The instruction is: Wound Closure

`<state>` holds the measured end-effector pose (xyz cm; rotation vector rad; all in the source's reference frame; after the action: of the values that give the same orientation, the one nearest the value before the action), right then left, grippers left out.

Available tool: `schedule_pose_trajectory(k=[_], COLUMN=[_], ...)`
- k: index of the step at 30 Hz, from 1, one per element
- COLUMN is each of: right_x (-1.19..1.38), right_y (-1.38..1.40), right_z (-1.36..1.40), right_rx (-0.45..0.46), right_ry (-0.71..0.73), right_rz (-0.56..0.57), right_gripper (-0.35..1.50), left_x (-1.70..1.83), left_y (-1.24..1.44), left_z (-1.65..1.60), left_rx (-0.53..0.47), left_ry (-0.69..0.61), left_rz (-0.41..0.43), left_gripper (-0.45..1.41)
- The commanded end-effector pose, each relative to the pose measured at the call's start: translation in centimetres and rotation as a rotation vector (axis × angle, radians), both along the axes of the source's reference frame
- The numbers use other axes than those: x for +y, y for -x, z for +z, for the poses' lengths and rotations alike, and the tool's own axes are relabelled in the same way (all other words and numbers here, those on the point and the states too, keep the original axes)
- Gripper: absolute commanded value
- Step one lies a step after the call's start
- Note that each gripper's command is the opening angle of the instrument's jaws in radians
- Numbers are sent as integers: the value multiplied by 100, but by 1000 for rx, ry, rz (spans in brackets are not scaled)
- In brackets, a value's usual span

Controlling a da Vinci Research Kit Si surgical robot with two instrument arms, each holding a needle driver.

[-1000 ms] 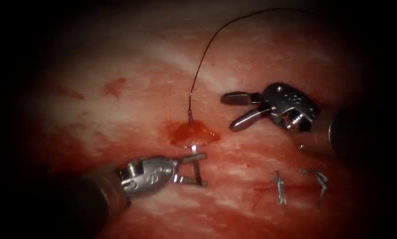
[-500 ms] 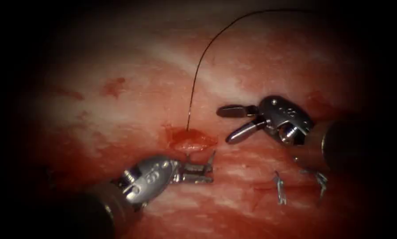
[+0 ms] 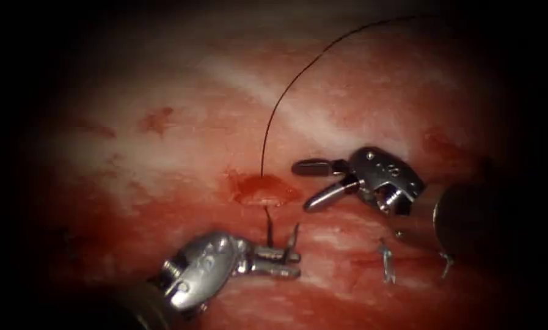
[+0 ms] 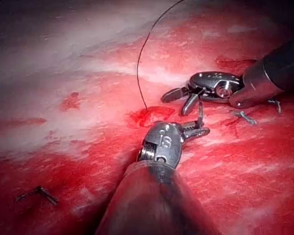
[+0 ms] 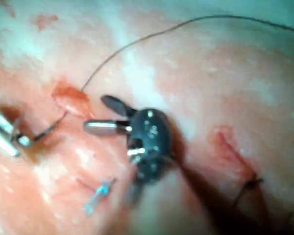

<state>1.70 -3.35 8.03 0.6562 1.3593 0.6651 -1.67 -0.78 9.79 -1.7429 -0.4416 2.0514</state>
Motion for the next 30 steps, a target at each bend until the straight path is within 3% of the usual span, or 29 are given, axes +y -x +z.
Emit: schedule_pose_trajectory(k=[1, 4, 7, 9, 18, 23, 30], right_x=[-9, -15, -20, -23, -16, -10, 5], right_y=[-6, -5, -4, -3, 1, 5, 5], right_z=[4, -3, -11, -17, -34, -38, -53], right_rx=[2, 2, 4, 4, 1, -6, -14], right_ry=[-16, -70, -132, -146, -167, -174, -394], right_rz=[-1, 3, 8, 8, 4, 10, 34], right_gripper=[116, 115, 93, 89, 101, 83, 74], left_x=[-4, -4, 1, 7, 33, 37, 18], left_y=[7, 6, 6, 5, 4, 3, 10], left_z=[6, -2, -11, -15, -34, -38, -23], left_rx=[27, 69, 116, 131, 143, 144, 157], left_ry=[69, 246, 389, 438, 530, 568, 599], left_rz=[33, 57, 64, 69, 62, 49, 51], left_gripper=[-45, -45, -45, -45, -45, -45, -45])
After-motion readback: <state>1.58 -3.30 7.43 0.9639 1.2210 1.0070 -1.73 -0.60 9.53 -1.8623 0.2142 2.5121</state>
